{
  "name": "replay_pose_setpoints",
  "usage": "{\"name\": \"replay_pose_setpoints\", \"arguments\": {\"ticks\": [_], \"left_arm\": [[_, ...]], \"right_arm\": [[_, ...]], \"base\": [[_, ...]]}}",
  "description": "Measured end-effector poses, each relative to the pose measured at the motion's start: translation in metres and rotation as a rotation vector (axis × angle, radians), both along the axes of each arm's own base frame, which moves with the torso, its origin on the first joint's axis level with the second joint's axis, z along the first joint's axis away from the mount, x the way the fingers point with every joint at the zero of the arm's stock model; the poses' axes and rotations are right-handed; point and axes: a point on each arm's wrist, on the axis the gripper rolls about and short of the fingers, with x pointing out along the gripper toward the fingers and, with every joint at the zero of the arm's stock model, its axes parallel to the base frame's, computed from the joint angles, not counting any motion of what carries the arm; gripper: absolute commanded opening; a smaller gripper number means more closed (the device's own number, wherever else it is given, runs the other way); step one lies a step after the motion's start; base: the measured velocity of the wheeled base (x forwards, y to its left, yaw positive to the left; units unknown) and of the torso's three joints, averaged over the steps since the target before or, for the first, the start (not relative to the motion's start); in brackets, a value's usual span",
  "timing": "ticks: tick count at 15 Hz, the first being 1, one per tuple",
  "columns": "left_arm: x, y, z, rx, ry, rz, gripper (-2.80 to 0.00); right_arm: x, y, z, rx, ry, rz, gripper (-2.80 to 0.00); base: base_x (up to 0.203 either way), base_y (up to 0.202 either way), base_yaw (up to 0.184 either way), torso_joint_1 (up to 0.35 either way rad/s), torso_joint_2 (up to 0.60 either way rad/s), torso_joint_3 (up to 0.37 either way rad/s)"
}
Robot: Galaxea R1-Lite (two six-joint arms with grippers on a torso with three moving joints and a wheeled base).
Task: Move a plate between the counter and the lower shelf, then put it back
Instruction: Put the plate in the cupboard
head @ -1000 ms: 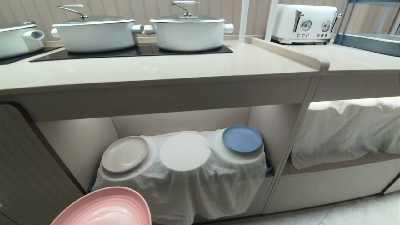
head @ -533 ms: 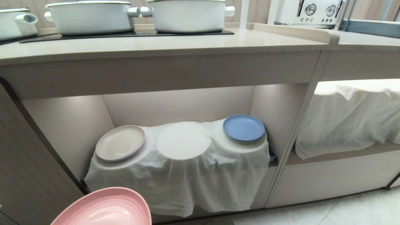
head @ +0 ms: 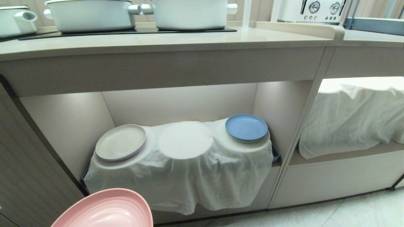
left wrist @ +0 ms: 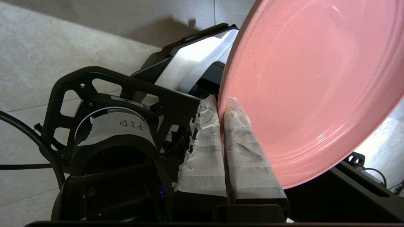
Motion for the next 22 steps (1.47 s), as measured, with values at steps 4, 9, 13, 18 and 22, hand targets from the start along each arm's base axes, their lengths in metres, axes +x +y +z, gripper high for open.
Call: {"name": "replay_pose_setpoints", "arguments": {"ticks": [4,9,13,18,22], "left_arm": [[0.000,0.000,0.000,-0.003,-0.005,-0.007,-2.80],[0.008,0.000,0.001,-0.032,-0.028,-0.062,-2.80],[0.028,0.004,0.000,-0.023,-0.049,-0.106,-2.80],[0.050,0.003,-0.005,-0.044,-0.007,-0.177,-2.80],[0.078,0.000,-0.005,-0.051,0.009,-0.254,-2.80]], "right_arm": [[0.000,0.000,0.000,0.001,0.000,0.000,-2.80],[0.000,0.000,0.000,0.000,0.000,0.000,-2.80],[0.000,0.000,0.000,0.000,0.000,0.000,-2.80],[0.000,0.000,0.000,0.000,0.000,0.000,-2.80],[0.000,0.000,0.000,0.000,0.000,0.000,-2.80]], "base": [[0.000,0.000,0.000,0.000,0.00,0.000],[0.000,0.000,0.000,0.000,0.00,0.000],[0.000,0.000,0.000,0.000,0.00,0.000],[0.000,0.000,0.000,0.000,0.00,0.000],[0.000,0.000,0.000,0.000,0.00,0.000]]}}
